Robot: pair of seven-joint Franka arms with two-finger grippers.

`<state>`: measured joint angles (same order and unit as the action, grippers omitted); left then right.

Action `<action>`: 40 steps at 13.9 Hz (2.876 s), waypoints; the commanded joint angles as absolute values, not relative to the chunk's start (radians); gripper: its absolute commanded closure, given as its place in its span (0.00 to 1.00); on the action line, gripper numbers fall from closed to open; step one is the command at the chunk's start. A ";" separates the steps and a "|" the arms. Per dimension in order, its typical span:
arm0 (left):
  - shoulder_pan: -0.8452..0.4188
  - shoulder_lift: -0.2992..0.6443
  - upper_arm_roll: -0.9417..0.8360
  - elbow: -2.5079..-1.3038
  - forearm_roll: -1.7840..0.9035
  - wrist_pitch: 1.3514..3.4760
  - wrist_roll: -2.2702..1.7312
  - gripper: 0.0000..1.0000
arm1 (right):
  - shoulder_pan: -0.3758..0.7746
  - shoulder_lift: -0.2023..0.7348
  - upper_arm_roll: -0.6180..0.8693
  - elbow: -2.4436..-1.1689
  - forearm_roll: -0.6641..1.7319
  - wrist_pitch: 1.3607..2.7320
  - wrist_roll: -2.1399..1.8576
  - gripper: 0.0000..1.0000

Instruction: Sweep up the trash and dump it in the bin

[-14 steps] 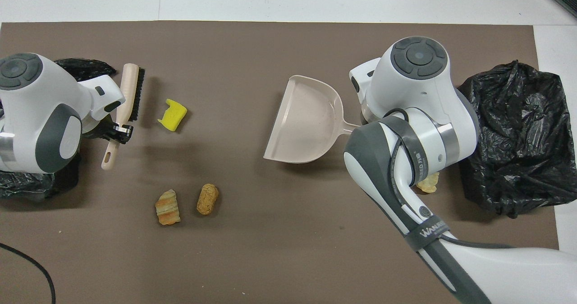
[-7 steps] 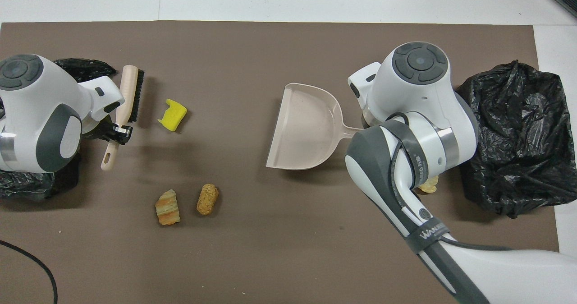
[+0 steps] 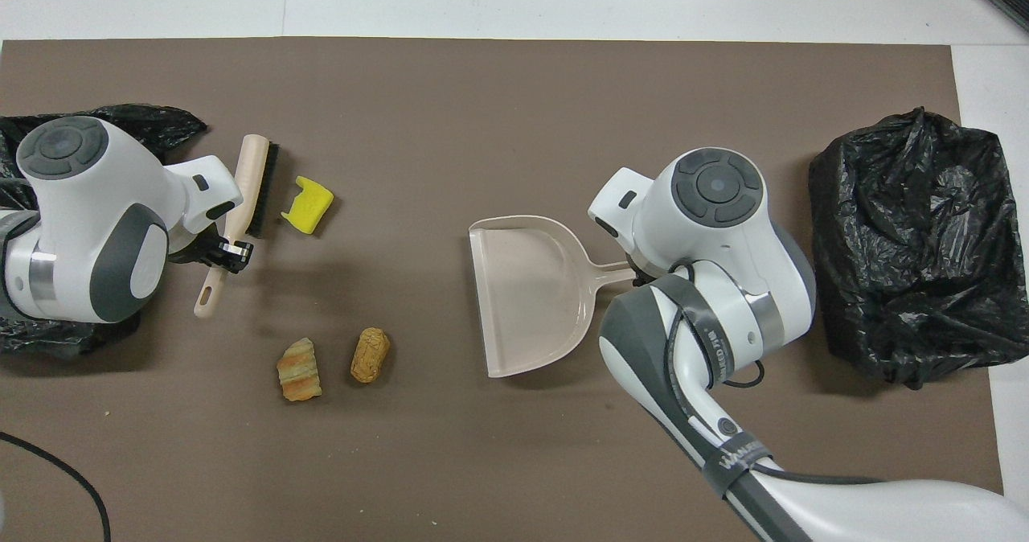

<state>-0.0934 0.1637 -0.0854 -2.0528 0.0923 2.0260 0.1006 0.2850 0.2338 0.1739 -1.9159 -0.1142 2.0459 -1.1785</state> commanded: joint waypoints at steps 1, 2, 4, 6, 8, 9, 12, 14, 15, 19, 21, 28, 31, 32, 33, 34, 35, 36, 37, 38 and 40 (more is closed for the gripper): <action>-0.161 0.088 -0.075 -2.141 0.092 2.037 0.100 1.00 | 0.287 0.225 0.175 -1.944 -0.138 2.080 -1.047 1.00; -0.179 0.072 -0.075 -2.167 0.092 2.037 0.098 1.00 | 0.288 0.236 0.175 -1.944 -0.138 2.089 -1.008 1.00; -0.216 0.035 -0.089 -2.226 0.092 2.045 0.098 1.00 | 0.287 0.255 0.175 -1.944 -0.164 2.114 -0.986 1.00; -0.229 0.020 -0.150 -2.243 0.068 2.046 0.072 1.00 | 0.287 0.256 0.176 -1.944 -0.169 2.118 -0.985 1.00; -0.229 0.018 -0.233 -2.243 0.008 2.052 -0.019 1.00 | 0.287 0.265 0.176 -1.944 -0.169 2.140 -0.971 1.00; -0.229 0.015 -0.286 -2.243 -0.015 2.065 -0.075 1.00 | 0.288 0.268 0.176 -1.944 -0.169 2.146 -0.957 1.00; -0.229 0.020 -0.409 -2.223 -0.107 2.105 -0.271 1.00 | 0.287 0.270 0.176 -1.944 -0.169 2.145 -0.953 1.00; -0.227 0.050 -0.433 -2.136 -0.219 2.086 -0.420 1.00 | 0.287 0.268 0.176 -1.944 -0.169 2.145 -0.953 1.00; -0.219 0.057 -0.433 -2.114 -0.230 2.083 -0.449 1.00 | 0.287 0.268 0.176 -1.944 -0.169 2.145 -0.951 1.00; -0.161 -0.041 -0.416 -2.097 -0.235 1.895 -0.485 1.00 | 0.287 0.268 0.176 -1.944 -0.169 2.143 -0.951 1.00; -0.126 -0.104 -0.387 -2.109 -0.219 1.775 -0.505 1.00 | 0.287 0.268 0.176 -1.944 -0.169 2.143 -0.951 1.00; -0.065 -0.233 -0.259 -2.262 -0.043 1.632 -0.609 1.00 | 0.287 0.268 0.176 -1.945 -0.169 2.143 -0.951 1.00; -0.028 -0.389 -0.255 -2.478 -0.043 1.741 -0.611 1.00 | 0.287 0.267 0.176 -1.947 -0.169 2.143 -0.951 1.00; -0.028 -0.399 -0.256 -2.514 -0.043 1.746 -0.615 1.00 | 0.287 0.267 0.176 -1.950 -0.169 2.143 -0.951 1.00; -0.029 -0.397 -0.259 -2.545 -0.043 1.758 -0.645 1.00 | 0.287 0.265 0.176 -1.957 -0.169 2.144 -0.951 1.00; -0.034 -0.394 -0.261 -2.572 -0.043 1.788 -0.670 1.00 | 0.285 0.264 0.176 -1.959 -0.169 2.145 -0.951 1.00; -0.041 -0.391 -0.262 -2.594 -0.046 1.822 -0.686 1.00 | 0.285 0.264 0.176 -1.959 -0.169 2.145 -0.951 1.00; -0.047 -0.382 -0.265 -2.600 -0.055 1.841 -0.699 1.00 | 0.285 0.264 0.176 -1.959 -0.169 2.145 -0.951 1.00; -0.054 -0.377 -0.267 -2.602 -0.070 1.857 -0.699 1.00 | 0.285 0.264 0.176 -1.959 -0.169 2.146 -0.951 1.00; -0.069 -0.371 -0.267 -2.599 -0.101 1.885 -0.684 1.00 | 0.284 0.264 0.176 -1.959 -0.169 2.146 -0.951 1.00; -0.112 -0.316 -0.270 -2.594 -0.143 1.983 -0.702 1.00 | 0.284 0.265 0.176 -1.959 -0.169 2.149 -0.951 1.00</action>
<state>-0.0614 -0.3493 -0.2721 -2.5848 -0.1149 1.9062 -0.6711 0.2926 0.2635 0.1711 -1.9392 -0.1448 2.1172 -0.9902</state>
